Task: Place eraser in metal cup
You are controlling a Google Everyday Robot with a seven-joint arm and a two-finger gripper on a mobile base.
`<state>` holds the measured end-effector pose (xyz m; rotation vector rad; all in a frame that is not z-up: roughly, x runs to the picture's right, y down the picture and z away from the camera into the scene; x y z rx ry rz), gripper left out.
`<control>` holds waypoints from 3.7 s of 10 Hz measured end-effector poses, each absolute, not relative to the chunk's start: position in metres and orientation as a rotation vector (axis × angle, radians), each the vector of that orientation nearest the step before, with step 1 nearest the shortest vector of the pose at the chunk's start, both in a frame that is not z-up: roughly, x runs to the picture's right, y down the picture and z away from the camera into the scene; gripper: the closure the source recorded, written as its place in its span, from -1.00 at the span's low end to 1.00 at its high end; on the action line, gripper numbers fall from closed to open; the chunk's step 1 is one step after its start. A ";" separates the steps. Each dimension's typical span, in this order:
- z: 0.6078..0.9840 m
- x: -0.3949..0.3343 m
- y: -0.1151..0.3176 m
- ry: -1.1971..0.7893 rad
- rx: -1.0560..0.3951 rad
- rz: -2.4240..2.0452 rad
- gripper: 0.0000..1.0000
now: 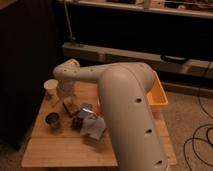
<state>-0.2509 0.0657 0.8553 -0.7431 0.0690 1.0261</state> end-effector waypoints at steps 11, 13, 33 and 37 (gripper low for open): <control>0.892 -0.245 0.104 0.154 -0.780 1.026 -0.51; 0.893 -0.242 0.106 0.167 -0.799 1.031 -0.15; 0.688 -0.227 0.031 -0.054 -0.874 1.105 1.00; 0.683 -0.232 0.047 -0.081 -0.810 1.110 1.00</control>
